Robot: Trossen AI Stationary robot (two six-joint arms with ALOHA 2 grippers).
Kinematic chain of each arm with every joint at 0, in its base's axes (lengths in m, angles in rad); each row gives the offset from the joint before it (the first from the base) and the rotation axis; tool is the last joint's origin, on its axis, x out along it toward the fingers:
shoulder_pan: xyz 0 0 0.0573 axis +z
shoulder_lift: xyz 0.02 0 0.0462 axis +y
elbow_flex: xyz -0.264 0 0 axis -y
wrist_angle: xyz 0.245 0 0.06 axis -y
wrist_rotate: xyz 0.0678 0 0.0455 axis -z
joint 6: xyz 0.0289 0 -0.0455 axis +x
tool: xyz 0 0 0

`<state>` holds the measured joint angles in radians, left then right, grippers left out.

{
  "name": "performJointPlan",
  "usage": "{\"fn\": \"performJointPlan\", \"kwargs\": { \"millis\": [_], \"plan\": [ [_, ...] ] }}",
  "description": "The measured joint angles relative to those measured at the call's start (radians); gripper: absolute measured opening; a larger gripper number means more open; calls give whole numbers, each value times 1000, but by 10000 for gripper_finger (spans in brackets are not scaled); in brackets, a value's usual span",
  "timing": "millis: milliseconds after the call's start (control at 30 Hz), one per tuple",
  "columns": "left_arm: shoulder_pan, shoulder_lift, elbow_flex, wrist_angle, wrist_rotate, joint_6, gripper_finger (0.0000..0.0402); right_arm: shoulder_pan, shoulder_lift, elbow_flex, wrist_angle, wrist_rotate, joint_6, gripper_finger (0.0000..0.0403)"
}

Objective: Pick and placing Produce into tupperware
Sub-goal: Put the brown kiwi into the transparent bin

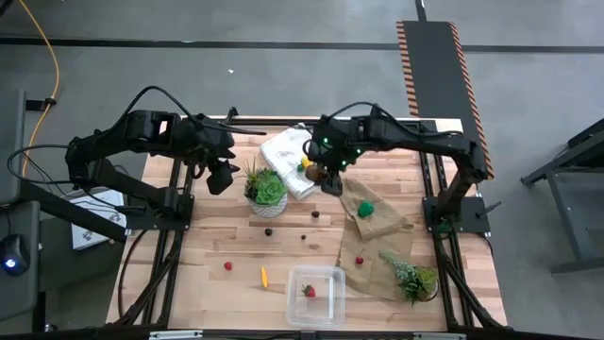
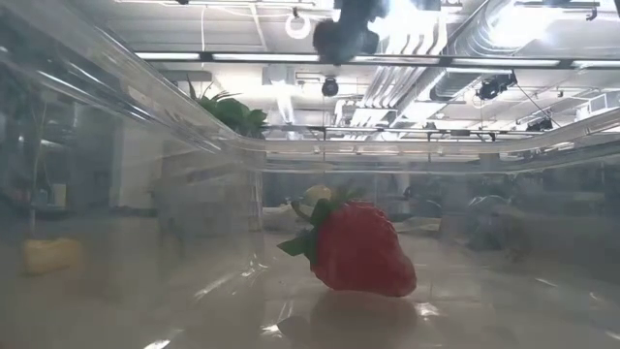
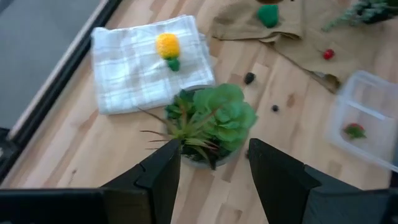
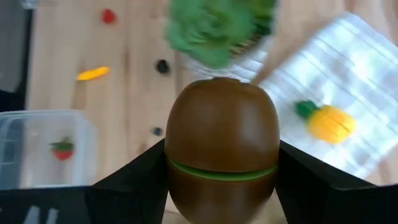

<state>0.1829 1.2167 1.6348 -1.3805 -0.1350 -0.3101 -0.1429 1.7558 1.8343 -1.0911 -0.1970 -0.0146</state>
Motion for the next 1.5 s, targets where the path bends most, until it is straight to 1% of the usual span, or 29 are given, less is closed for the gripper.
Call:
{"fn": "performJointPlan", "kwargs": {
  "millis": [267, 433, 533, 800, 1100, 1200, 1267, 1500],
  "plan": [
    [-1, 0, 0, 105, 143, 18, 179, 182, -10, 0, 91, 3, 82, 218],
    [-1, 0, 0, 139, 196, 54, 179, 274, -10, 0, 104, 55, 115, 218],
    [-1, 0, 0, 168, 197, 46, 179, 324, -10, 0, 104, 69, 132, 218],
    [0, 0, 0, 230, 196, -91, 179, 477, -10, 0, 146, 87, 216, 218],
    [0, 0, 0, 231, 196, -198, 179, 638, -9, 0, 219, 211, 331, 218],
    [-8, 0, 0, 229, 195, -226, 179, 672, -9, 0, 223, 275, 348, 218],
    [-21, 0, 0, 229, 194, -236, 179, 684, -2, 0, 233, 297, 352, 218],
    [-72, 0, 0, 229, 176, -251, 179, 696, 81, 0, 258, 301, 389, 218]
  ]
}}
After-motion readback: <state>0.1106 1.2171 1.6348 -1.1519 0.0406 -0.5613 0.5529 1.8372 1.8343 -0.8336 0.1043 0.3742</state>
